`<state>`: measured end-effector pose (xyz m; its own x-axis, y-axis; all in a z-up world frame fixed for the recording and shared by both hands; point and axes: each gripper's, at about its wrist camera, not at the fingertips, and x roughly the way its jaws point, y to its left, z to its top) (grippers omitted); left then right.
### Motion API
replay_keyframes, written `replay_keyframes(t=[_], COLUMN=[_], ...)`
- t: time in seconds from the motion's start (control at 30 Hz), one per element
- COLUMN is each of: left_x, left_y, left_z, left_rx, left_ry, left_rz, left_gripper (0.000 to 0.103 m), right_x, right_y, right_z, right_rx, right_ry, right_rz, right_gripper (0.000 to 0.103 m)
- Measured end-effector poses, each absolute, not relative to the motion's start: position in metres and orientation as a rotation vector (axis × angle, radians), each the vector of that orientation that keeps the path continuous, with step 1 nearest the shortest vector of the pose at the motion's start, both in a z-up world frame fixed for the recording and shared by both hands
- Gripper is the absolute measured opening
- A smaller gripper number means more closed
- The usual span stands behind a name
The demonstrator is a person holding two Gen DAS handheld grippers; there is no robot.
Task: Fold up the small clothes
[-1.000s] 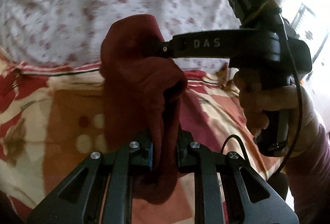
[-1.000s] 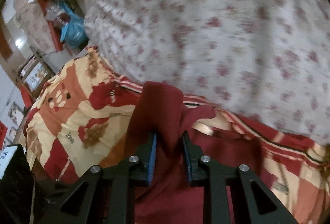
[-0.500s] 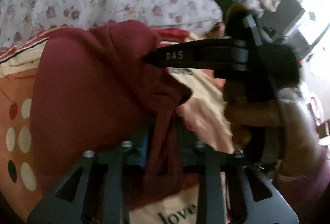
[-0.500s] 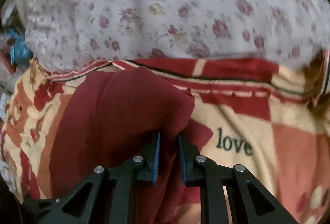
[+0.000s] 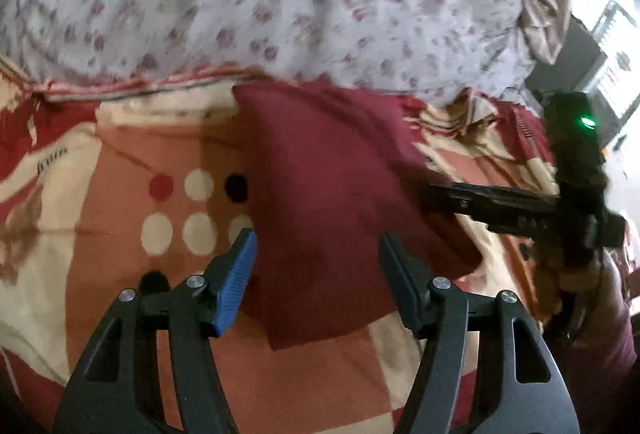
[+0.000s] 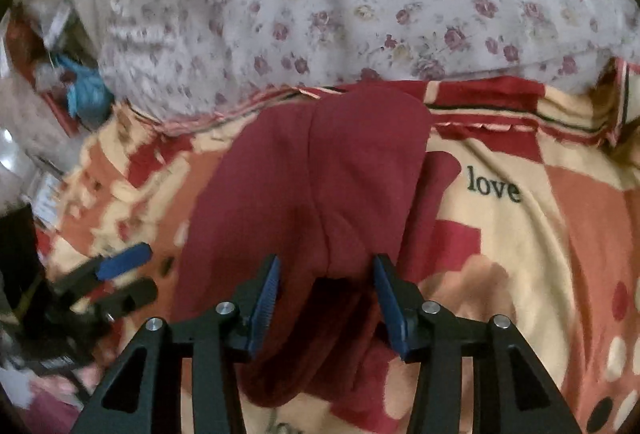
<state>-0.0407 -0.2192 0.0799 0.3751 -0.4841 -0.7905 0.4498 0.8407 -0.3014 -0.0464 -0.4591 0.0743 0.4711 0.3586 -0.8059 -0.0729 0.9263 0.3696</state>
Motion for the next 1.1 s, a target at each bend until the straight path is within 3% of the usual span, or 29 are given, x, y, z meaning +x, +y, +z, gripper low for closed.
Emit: replay_keyframes(t=[0.03,0.1,0.23,0.33,0.37,0.4,0.43,0.5,0.67,0.7,0.73,0.8,0.93,1.1], left_x=[-0.047,-0.053,-0.056,-0.055,-0.054,-0.051,-0.047,-0.037,-0.022,-0.022,-0.022,-0.022,-0.022,-0.02], left_y=[-0.218,-0.222,-0.234,-0.231,-0.23,-0.23,-0.231,-0.236,-0.247,-0.248,-0.25,-0.252,-0.257,-0.258], left_z=[0.076,0.063,0.046,0.06,0.065,0.072,0.075,0.076,0.066,0.063,0.061,0.059,0.055,0.049], left_rx=[-0.025,-0.003,0.043,0.028,0.035,0.045,0.052,0.06,0.073,0.073,0.075,0.089,0.109,0.081], left_ry=[1.029,1.044,1.085,1.049,1.023,0.992,0.979,0.971,0.983,0.985,0.985,0.981,0.975,0.996], left_rz=[-0.591,-0.597,-0.577,-0.579,-0.573,-0.559,-0.549,-0.528,-0.49,-0.489,-0.489,-0.492,-0.506,-0.51], left_gripper=[0.063,0.063,0.063,0.063,0.063,0.063,0.063,0.063,0.063,0.063,0.063,0.063,0.066,0.068], right_x=[-0.052,-0.066,-0.072,-0.078,-0.081,-0.082,-0.081,-0.072,-0.012,0.0,0.007,0.01,-0.011,-0.023], right_y=[-0.455,-0.455,-0.465,-0.47,-0.474,-0.479,-0.484,-0.489,-0.488,-0.487,-0.485,-0.481,-0.482,-0.508], right_z=[0.074,0.07,0.045,0.063,0.071,0.08,0.088,0.095,0.063,0.053,0.047,0.046,0.054,0.028], right_rx=[0.26,0.213,0.211,0.231,0.247,0.265,0.281,0.318,0.441,0.461,0.463,0.404,0.231,0.337], right_ry=[1.043,1.039,1.094,1.067,1.046,1.024,0.998,0.953,1.019,1.032,1.042,1.018,0.974,1.015], right_rz=[0.264,0.25,0.222,0.231,0.23,0.214,0.185,0.159,0.144,0.152,0.161,0.14,0.08,0.056], right_gripper=[0.022,0.018,0.017,0.017,0.019,0.029,0.05,0.076,0.076,0.062,0.04,0.021,0.007,0.006])
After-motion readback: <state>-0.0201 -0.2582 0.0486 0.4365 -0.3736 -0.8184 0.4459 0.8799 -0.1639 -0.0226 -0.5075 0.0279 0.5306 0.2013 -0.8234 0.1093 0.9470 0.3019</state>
